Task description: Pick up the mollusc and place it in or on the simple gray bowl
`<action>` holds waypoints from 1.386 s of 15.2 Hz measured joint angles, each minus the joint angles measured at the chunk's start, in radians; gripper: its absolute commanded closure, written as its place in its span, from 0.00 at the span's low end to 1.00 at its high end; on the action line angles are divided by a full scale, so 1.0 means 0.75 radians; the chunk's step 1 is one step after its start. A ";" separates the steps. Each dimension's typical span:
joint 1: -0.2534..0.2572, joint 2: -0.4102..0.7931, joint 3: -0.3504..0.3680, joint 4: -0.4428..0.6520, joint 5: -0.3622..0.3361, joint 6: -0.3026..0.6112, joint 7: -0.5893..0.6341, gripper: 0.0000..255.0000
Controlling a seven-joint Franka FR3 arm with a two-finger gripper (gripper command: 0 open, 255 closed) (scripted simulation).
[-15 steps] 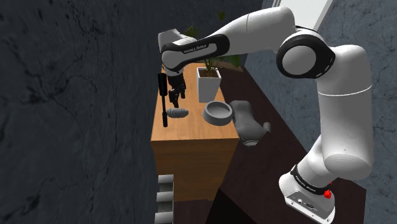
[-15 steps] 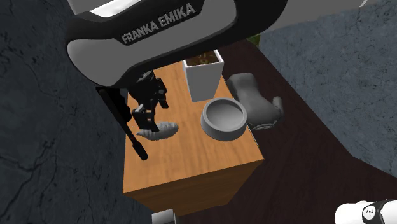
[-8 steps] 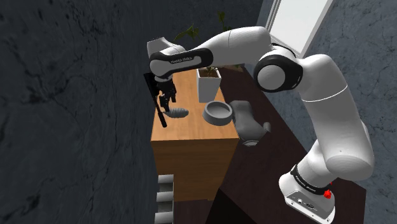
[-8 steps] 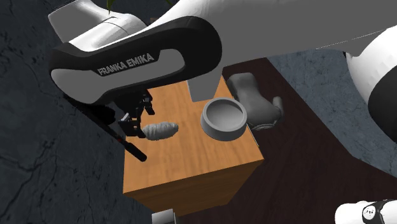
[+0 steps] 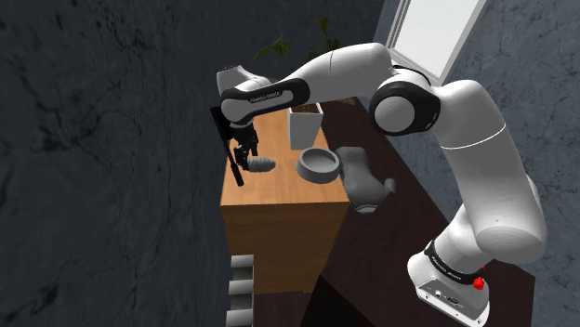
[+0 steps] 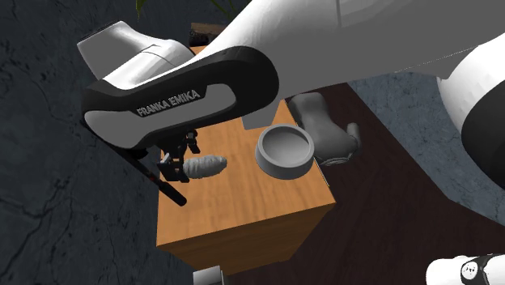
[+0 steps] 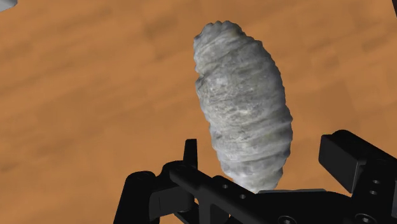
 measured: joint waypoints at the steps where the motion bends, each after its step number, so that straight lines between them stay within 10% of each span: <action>1: 0.000 0.000 0.000 -0.001 0.000 0.001 0.000 0.00; 3: 0.000 0.000 0.000 -0.002 0.000 0.002 0.000 0.00; 4: 0.000 0.000 0.000 -0.001 0.000 0.002 0.000 1.00; 21: 0.000 -0.036 0.003 0.044 0.004 -0.079 -0.003 1.00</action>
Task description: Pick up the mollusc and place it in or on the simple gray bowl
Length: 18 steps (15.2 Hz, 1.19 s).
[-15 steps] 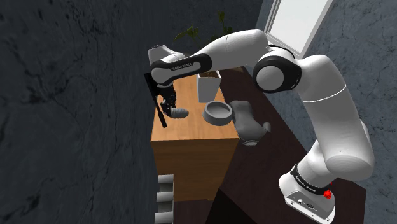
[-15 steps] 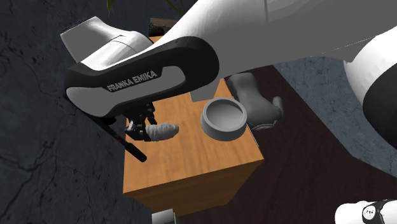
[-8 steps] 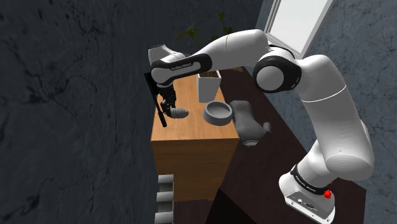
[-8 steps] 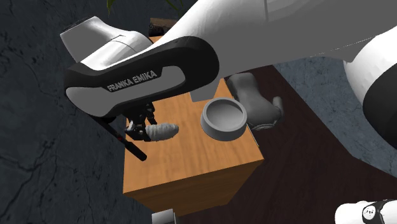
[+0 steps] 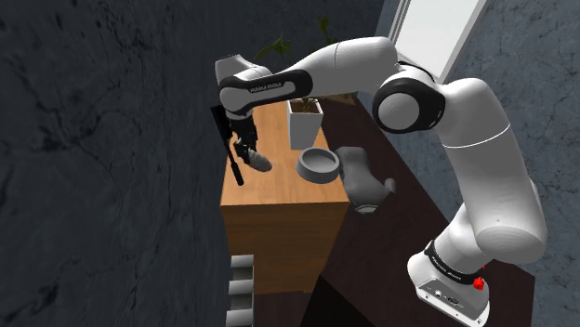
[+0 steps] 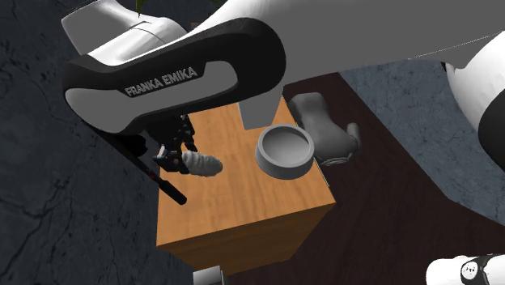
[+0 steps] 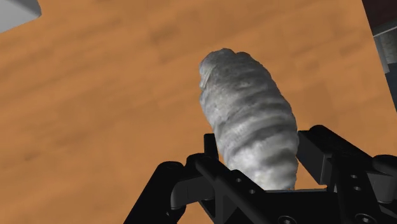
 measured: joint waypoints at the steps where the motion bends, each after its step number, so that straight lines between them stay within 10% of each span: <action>1: 0.001 -0.004 0.001 0.012 0.001 -0.016 0.001 1.00; 18: -0.019 -0.148 0.004 0.050 0.011 -0.198 -0.023 1.00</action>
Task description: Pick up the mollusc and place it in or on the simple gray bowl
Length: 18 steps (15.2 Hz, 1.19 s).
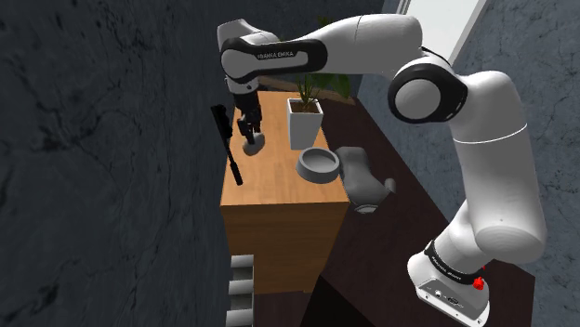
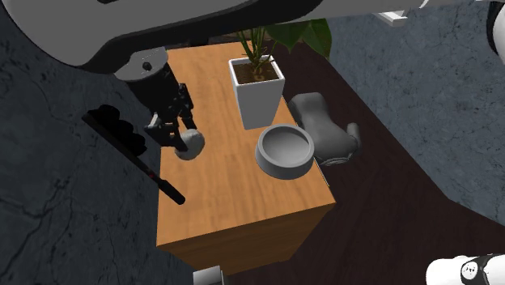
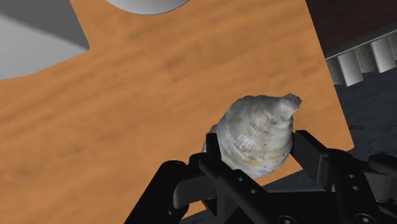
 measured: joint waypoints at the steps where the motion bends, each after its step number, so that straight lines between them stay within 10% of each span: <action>1: -0.014 -0.053 -0.001 -0.083 0.003 0.030 -0.010 1.00; 18: -0.281 -0.741 -0.114 -1.089 0.010 0.375 -0.358 1.00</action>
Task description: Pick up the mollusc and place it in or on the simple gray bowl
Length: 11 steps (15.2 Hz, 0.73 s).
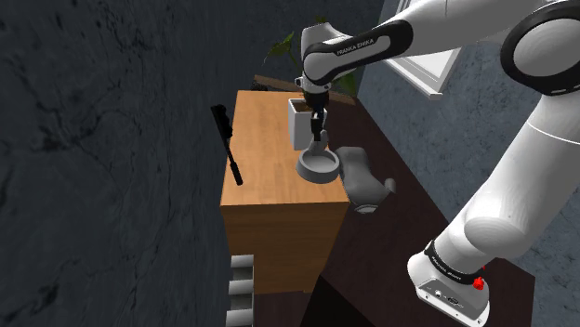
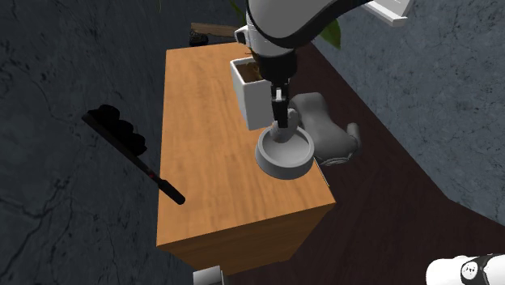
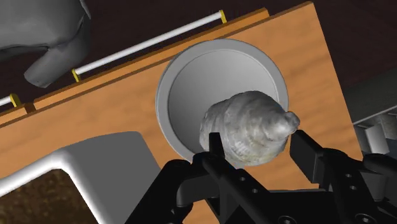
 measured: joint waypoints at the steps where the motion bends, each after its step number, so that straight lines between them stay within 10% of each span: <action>1: -0.005 -0.009 -0.003 -0.013 -0.002 0.012 -0.009 1.00; 10: -0.014 0.032 -0.009 -0.065 -0.012 0.355 -0.003 1.00; 11: -0.014 0.034 -0.009 -0.066 -0.012 0.360 -0.003 0.00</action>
